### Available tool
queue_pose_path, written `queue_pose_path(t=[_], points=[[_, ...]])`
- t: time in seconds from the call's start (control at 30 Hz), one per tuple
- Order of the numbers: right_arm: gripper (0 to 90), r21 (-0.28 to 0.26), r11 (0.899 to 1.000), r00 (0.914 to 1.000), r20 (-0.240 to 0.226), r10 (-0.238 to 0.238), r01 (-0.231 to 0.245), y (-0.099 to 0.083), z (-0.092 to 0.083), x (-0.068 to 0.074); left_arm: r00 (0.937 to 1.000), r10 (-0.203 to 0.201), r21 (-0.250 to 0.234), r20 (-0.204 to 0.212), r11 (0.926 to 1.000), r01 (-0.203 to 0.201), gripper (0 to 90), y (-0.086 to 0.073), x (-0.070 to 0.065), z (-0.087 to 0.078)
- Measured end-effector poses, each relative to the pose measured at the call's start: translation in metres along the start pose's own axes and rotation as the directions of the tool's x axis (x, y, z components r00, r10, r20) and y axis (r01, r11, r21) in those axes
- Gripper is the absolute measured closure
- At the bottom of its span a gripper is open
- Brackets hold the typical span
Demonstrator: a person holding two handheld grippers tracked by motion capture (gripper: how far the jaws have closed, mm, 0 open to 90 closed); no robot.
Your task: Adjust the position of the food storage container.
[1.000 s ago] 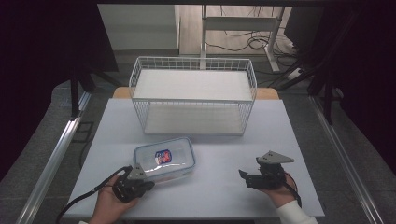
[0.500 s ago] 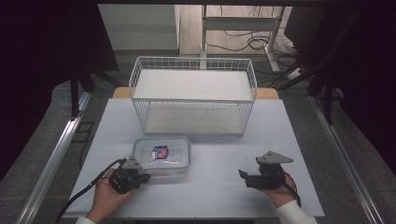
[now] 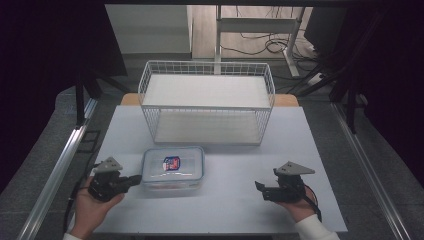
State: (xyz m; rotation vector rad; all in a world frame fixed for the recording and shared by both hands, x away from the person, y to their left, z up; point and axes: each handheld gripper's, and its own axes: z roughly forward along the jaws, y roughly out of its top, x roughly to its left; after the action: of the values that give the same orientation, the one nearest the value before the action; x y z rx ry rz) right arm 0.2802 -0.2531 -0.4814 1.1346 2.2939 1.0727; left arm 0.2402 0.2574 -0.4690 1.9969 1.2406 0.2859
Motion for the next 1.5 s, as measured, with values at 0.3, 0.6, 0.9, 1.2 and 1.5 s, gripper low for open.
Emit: queue_pose_path(t=[0.3,0.6,0.9,1.2,1.5], points=[[17.2,0.006,1.0,1.0,-0.008,-0.001,0.001,0.002,0.005,0.001,0.9891,-0.147,0.108,-0.007,0.9833,0.147,90.0,0.011,0.049,0.044],[17.2,0.006,1.0,1.0,0.005,0.006,-0.006,-0.001,0.001,-0.002,0.9888,-0.149,0.156,-0.004,0.9766,0.148,90.0,0.012,0.049,0.061],[17.2,0.007,1.0,1.0,0.001,-0.002,0.002,0.002,0.004,0.001,0.9858,-0.163,0.149,0.04,0.9765,0.155,90.0,0.014,0.039,0.069],[17.2,0.013,1.0,1.0,-0.004,-0.004,0.004,0.001,0.004,0.001,0.9829,-0.162,0.152,0.087,0.9772,0.148,90.0,0.022,0.025,0.082],[17.2,0.013,1.0,1.0,0.0,0.005,-0.005,0.001,0.003,0.0,0.9818,-0.155,0.159,0.11,0.9778,0.137,90.0,0.037,0.006,0.103]])
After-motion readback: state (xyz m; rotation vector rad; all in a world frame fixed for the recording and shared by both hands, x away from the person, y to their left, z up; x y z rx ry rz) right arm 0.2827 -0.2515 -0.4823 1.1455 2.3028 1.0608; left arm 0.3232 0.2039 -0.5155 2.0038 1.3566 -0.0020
